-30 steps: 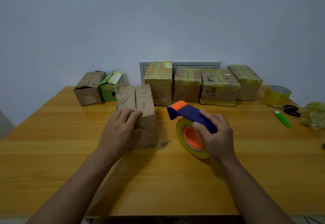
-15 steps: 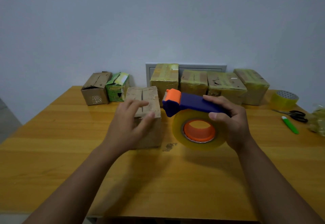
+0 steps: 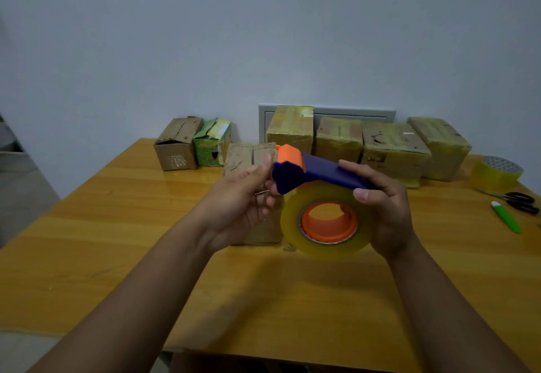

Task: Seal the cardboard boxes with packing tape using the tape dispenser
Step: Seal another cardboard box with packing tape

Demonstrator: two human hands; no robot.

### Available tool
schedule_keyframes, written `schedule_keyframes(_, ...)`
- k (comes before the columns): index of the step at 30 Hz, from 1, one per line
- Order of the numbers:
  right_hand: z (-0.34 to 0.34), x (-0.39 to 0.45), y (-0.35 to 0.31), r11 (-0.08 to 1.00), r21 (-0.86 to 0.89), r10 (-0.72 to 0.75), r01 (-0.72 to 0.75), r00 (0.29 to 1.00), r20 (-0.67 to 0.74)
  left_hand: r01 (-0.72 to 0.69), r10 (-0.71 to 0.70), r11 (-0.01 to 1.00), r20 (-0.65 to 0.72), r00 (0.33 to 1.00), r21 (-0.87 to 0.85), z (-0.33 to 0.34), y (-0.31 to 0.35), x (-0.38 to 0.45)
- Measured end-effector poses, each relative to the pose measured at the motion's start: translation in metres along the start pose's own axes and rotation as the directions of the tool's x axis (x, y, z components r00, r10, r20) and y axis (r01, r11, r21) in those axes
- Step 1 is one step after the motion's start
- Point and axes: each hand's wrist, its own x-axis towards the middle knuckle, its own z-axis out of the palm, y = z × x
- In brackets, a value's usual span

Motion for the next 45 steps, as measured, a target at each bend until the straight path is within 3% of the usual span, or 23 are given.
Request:
schedule_keyframes(7,-0.002,-0.001,0.0,1.0,0.006,-0.004,0.004,1.0,0.014,0.061,-0.061,0.998,0.032,0.998,-0.009,-0.011,0.007,-0.002)
schedule_keyframes(11,-0.002,-0.001,0.001,1.0,-0.01,-0.01,0.01,1.0,0.029,0.129,-0.128,0.991,-0.024,0.991,0.032,-0.011,0.014,-0.002)
schedule_keyframes(19,-0.005,-0.001,-0.001,0.994,-0.097,-0.04,0.048,0.996,0.086,0.161,-0.081,0.872,-0.187,0.979,0.463,-0.01,0.019,0.0)
schedule_keyframes(23,-0.007,-0.002,-0.002,0.988,-0.133,-0.062,0.076,0.992,0.109,0.18,-0.077,0.817,-0.206,0.976,0.548,-0.01,0.026,0.001)
schedule_keyframes(26,-0.011,-0.002,-0.003,0.989,-0.127,-0.067,0.081,0.991,0.113,0.161,-0.054,0.844,-0.217,0.975,0.511,-0.009,0.026,0.001)
schedule_keyframes(31,-0.015,-0.005,-0.003,0.986,-0.135,-0.079,0.094,0.991,0.112,0.188,-0.139,0.944,-0.188,0.972,0.273,-0.003,0.025,0.001)
schedule_keyframes(40,-0.02,-0.009,-0.004,0.981,-0.16,-0.087,0.106,0.989,0.116,0.206,-0.145,0.932,-0.211,0.967,0.299,0.005,0.022,0.003)
schedule_keyframes(45,-0.022,-0.008,-0.006,0.967,-0.219,-0.099,0.132,0.983,0.155,0.181,-0.102,0.892,-0.206,0.973,0.414,0.001,0.026,0.005)
